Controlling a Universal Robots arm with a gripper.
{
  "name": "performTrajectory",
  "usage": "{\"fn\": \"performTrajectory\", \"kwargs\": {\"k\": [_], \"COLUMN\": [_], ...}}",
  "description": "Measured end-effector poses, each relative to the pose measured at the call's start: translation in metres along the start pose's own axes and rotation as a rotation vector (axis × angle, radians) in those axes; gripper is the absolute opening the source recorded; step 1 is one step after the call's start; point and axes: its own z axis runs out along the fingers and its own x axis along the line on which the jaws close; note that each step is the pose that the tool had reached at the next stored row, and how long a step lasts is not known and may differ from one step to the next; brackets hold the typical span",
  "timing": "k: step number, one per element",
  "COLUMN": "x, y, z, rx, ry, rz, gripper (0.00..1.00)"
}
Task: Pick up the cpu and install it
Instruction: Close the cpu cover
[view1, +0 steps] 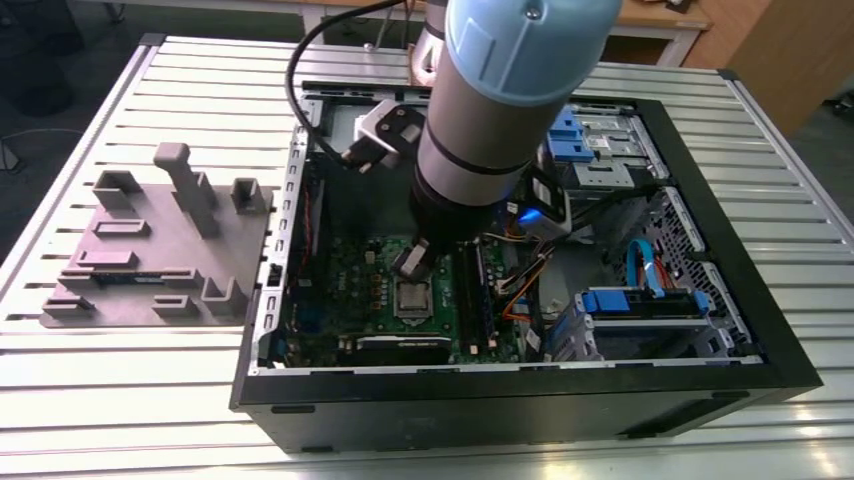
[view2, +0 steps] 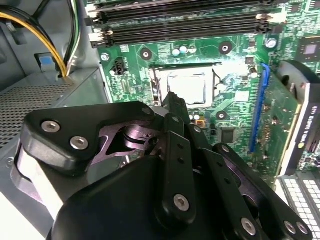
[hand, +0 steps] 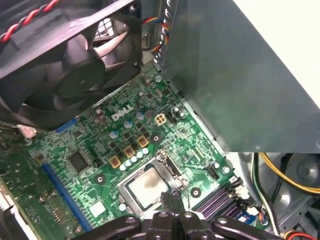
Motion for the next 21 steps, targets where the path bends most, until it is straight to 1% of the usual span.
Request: {"fn": "performTrajectory", "kwargs": {"k": [3, 5, 6, 9, 12, 16, 21], "x": [-0.0025, -0.0028, -0.0022, 0.0001, 0.0034, 0.0069, 0.0065], "y": [0.0019, 0.0023, 0.0029, 0.0047, 0.0081, 0.0124, 0.0133], "z": [0.0005, 0.0006, 0.0007, 0.0008, 0.0009, 0.0012, 0.0015], "rx": [-0.0003, -0.0007, -0.0009, -0.0032, -0.0050, -0.0052, -0.0065], "ry": [0.0005, 0.0003, -0.0003, -0.0044, -0.0078, -0.0093, -0.0103], "rz": [-0.003, -0.004, -0.004, -0.004, -0.004, -0.005, -0.008], "gripper": [0.10, 0.10, 0.10, 0.10, 0.10, 0.10, 0.10]}}
